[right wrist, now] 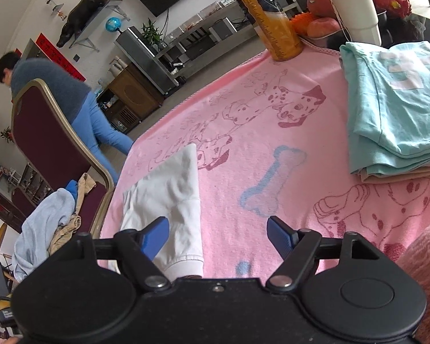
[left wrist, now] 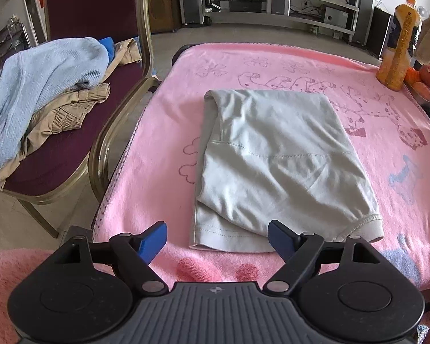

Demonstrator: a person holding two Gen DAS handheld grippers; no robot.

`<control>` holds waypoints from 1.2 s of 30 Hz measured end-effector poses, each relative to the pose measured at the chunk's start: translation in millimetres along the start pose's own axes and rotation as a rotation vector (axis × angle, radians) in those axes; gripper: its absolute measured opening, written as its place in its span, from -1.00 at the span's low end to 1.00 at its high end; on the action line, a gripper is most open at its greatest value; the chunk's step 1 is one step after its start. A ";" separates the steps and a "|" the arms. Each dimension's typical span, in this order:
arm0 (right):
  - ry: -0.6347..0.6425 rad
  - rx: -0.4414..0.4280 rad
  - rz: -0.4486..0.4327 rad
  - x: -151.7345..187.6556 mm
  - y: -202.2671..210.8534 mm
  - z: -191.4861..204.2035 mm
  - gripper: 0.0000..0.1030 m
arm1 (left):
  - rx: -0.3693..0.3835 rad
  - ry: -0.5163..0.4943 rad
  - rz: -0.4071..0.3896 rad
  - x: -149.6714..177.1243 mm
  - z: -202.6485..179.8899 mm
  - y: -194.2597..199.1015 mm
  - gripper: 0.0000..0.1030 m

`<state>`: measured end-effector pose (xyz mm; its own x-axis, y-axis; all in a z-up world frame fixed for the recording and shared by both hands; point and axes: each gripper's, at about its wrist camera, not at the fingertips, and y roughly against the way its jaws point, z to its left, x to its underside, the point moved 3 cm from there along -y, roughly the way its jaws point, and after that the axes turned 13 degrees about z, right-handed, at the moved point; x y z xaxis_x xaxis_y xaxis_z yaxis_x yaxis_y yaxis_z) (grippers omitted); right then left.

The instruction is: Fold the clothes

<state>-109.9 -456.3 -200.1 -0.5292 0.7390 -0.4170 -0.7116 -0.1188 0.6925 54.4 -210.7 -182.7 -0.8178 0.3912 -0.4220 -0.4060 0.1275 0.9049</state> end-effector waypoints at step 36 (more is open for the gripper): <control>0.190 -0.064 0.341 6.9 -119.7 65.8 -0.61 | -0.056 -0.173 0.125 -1.3 -36.5 -48.2 0.32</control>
<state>2.0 -393.3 -247.2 -0.8120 0.5148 -0.2750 -0.5043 -0.3817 0.7746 60.2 -250.6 -227.7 -0.7833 0.5517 -0.2866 -0.3316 0.0191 0.9432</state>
